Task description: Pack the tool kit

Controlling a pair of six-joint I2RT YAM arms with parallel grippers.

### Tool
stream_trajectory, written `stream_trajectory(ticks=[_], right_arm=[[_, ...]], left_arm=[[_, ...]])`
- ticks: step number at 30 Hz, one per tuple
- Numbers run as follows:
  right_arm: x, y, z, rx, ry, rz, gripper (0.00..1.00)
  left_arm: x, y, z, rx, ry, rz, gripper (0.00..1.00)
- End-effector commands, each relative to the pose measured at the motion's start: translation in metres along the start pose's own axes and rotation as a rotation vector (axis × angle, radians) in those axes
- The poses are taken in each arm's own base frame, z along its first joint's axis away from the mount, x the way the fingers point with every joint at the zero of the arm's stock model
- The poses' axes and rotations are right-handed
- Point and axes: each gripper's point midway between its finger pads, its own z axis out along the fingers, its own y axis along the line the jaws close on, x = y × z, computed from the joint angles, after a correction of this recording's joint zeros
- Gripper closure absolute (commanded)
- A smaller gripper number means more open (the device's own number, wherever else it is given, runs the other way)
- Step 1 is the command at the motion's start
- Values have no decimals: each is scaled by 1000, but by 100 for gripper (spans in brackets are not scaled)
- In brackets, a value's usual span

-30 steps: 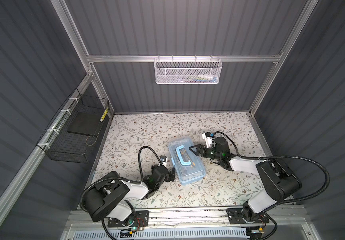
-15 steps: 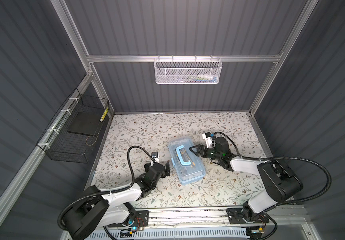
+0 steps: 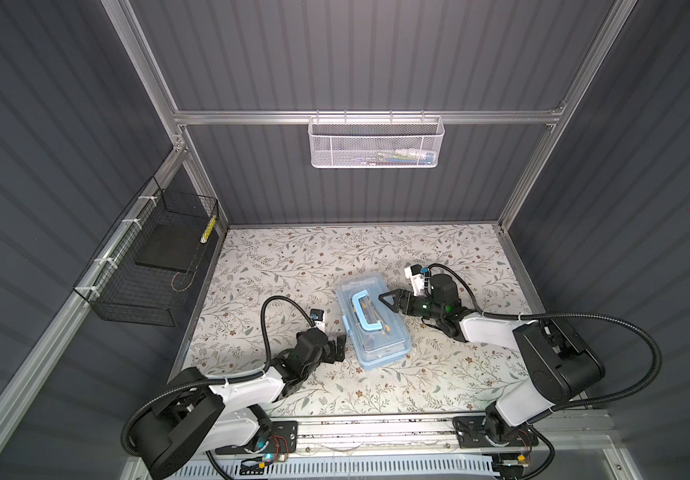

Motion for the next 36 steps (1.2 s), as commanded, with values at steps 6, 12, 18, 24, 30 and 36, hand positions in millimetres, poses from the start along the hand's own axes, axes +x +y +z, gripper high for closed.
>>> stream_trajectory(ticks=[6, 12, 18, 24, 30, 36], right_arm=[[40, -33, 0, 102, 119, 76, 19], [38, -33, -1, 109, 119, 73, 19], [39, -34, -3, 119, 127, 80, 20], [39, -33, -5, 133, 132, 83, 20], [41, -33, -9, 139, 128, 95, 20], [37, -32, -13, 165, 131, 63, 20]], left_arm=[[-4, -19, 6, 112, -36, 7, 0], [-20, -21, 10, 106, -108, 45, 0], [-36, -29, 16, 126, -189, 66, 0], [-51, -23, 16, 84, -298, 86, 0], [-64, -26, 19, 85, -371, 94, 0], [-69, -16, 18, 18, -386, 111, 0]])
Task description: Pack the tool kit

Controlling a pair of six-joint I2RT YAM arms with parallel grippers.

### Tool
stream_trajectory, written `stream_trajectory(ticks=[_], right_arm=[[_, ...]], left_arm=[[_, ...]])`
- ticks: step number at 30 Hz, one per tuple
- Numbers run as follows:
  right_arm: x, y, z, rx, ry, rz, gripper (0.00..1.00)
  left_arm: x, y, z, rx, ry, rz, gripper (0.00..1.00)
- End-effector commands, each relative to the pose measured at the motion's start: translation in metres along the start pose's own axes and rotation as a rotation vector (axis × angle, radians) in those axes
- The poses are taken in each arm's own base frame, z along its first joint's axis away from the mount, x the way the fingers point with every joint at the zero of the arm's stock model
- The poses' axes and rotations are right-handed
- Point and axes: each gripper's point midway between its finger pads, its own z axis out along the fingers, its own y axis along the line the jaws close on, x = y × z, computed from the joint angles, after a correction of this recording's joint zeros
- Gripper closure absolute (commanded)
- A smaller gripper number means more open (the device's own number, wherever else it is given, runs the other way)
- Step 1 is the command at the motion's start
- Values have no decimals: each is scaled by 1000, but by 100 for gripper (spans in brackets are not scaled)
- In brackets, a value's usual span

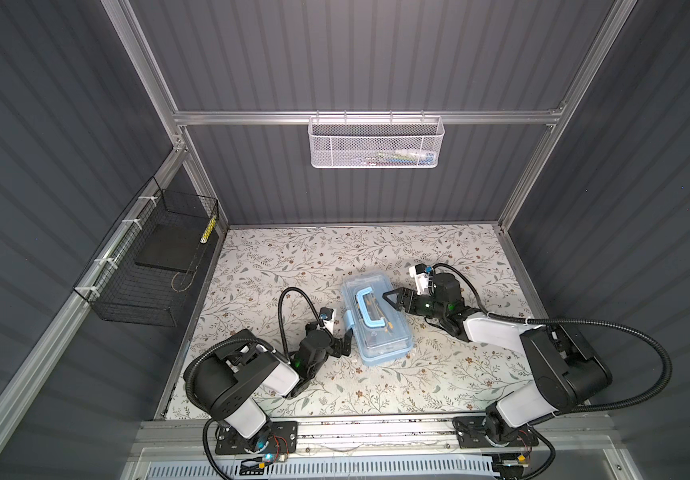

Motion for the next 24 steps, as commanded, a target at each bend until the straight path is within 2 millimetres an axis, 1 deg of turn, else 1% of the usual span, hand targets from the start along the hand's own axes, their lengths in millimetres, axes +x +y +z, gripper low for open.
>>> stream_trajectory(ticks=[1, 7, 12, 15, 20, 24], right_arm=[[41, -24, -3, 103, 145, 29, 20], [37, -22, -4, 101, 139, 19, 20], [35, -20, -4, 97, 133, 10, 19], [34, -20, -3, 95, 136, 8, 19], [31, -18, -2, 88, 131, 3, 19], [30, -17, -1, 86, 129, -6, 19]], left_arm=[[-45, 0, -2, -28, -156, -19, 0], [-47, 23, -7, -155, -128, 13, 0], [-32, 35, -14, -205, -71, 3, 0], [-24, 35, -13, -201, -30, 7, 0], [-7, 27, -11, -152, 42, -10, 0], [6, 29, -17, -155, 111, -46, 1]])
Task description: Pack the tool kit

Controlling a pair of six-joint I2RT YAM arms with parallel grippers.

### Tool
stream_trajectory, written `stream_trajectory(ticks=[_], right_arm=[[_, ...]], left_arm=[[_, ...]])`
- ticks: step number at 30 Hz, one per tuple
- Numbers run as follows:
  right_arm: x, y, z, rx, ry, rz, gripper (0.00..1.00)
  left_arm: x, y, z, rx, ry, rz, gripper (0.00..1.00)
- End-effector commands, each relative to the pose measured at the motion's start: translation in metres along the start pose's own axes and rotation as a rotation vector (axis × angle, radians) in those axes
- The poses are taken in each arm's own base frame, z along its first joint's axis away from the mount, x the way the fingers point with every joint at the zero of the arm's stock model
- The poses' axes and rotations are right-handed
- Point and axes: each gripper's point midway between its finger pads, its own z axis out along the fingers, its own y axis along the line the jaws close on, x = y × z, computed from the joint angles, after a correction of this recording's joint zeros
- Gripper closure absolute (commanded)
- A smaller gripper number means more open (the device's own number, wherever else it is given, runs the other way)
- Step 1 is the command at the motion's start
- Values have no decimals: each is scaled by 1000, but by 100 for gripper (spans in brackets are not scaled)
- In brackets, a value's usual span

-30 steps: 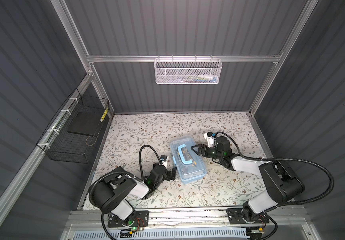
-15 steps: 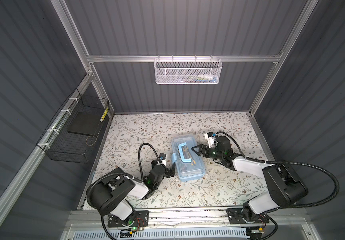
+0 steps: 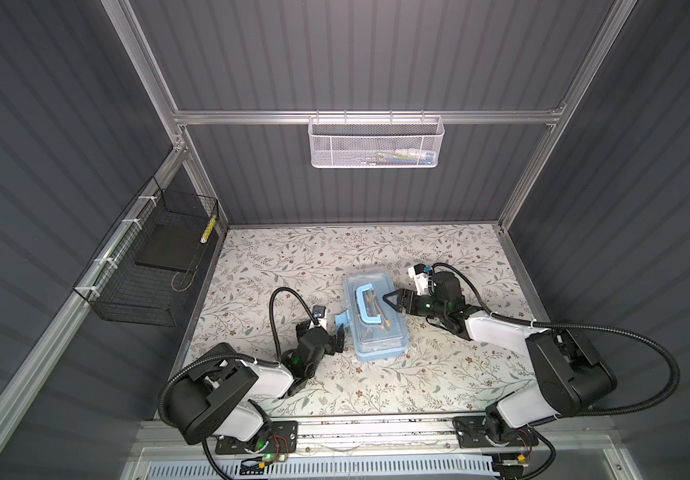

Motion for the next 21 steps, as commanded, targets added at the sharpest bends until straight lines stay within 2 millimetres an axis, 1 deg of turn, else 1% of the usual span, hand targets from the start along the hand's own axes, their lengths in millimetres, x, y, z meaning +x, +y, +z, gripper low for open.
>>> stream_trajectory(ticks=[1, 3, 5, 9, 12, 14, 17, 19, 21], right_arm=[[27, -18, 4, 67, 96, 21, 19], [26, -18, 5, 64, 100, 17, 19], [25, -17, 5, 61, 108, 13, 19], [24, -20, 6, 109, 150, -29, 19], [21, -21, 4, 144, 166, -73, 19], [15, -18, 2, 146, 162, -98, 19], [9, -9, 2, 126, 177, -130, 19], [7, -6, 3, 119, 185, -141, 19], [5, -5, 3, 125, 194, -150, 19]], left_arm=[[5, 1, -5, -2, 63, -61, 1], [6, 6, -13, -11, 73, -112, 1], [4, 17, -23, -60, 87, -168, 0], [-22, 29, -41, -104, 87, -251, 1], [-35, 37, -44, -98, 103, -332, 1], [-38, 40, -36, -40, 127, -432, 2], [-41, 51, -15, 83, 176, -653, 1], [-40, 50, 0, 164, 225, -752, 1], [-38, 40, 15, 229, 296, -784, 1]])
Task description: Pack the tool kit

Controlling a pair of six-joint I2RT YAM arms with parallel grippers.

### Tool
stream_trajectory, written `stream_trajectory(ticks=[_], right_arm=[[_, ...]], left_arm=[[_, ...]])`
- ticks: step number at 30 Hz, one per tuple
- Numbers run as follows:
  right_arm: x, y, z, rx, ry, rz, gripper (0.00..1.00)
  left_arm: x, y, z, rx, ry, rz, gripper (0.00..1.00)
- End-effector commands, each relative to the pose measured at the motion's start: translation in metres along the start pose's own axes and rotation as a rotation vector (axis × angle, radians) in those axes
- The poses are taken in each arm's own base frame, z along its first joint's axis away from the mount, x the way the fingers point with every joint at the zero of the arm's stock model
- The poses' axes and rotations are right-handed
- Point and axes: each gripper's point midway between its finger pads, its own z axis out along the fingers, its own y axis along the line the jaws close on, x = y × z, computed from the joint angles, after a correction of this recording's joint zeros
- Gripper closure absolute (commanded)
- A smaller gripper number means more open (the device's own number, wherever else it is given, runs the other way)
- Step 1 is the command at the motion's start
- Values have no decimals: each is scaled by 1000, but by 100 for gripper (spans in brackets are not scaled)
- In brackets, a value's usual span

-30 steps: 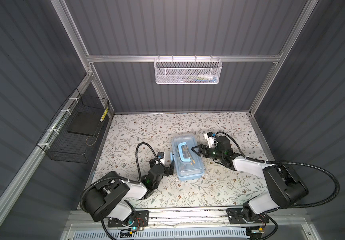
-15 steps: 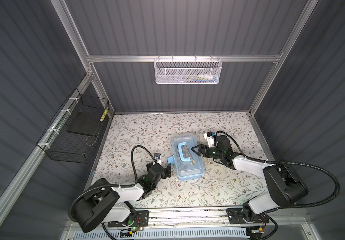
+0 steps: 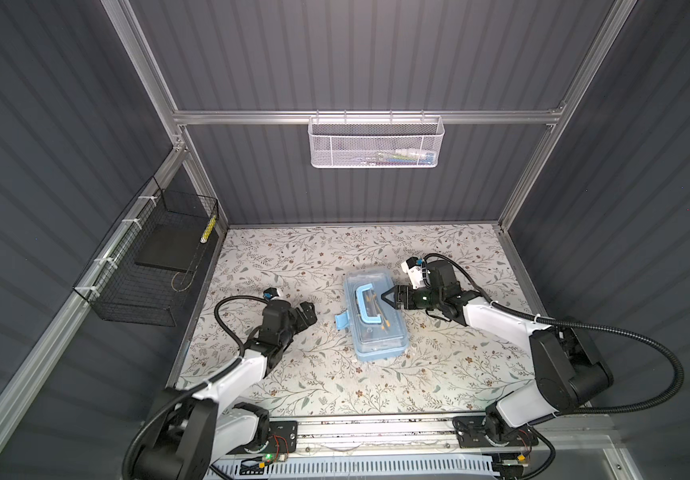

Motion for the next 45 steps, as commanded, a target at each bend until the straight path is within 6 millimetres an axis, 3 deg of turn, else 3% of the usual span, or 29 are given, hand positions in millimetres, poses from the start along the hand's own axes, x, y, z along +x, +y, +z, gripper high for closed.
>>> stream_trajectory(ticks=[1, 7, 13, 18, 25, 33, 45], right_arm=[[15, -8, 3, 46, 90, -20, 19], [13, -9, 4, 60, 118, -45, 19], [11, -7, 8, 38, 123, -36, 19], [8, -5, 10, 35, 123, -34, 19], [5, -4, 8, 35, 116, -37, 19], [8, -5, 7, 38, 114, -28, 19], [11, -4, 9, 21, 108, -8, 19]], left_arm=[[20, -48, 13, 238, 222, -95, 1], [29, -60, 25, 334, 269, -156, 4], [34, -67, 28, 311, 306, -111, 5], [50, -85, 26, 310, 352, -81, 4], [66, -79, 37, 317, 387, -120, 5], [65, -103, 35, 464, 336, -136, 10], [66, -108, 23, 667, 254, -306, 22]])
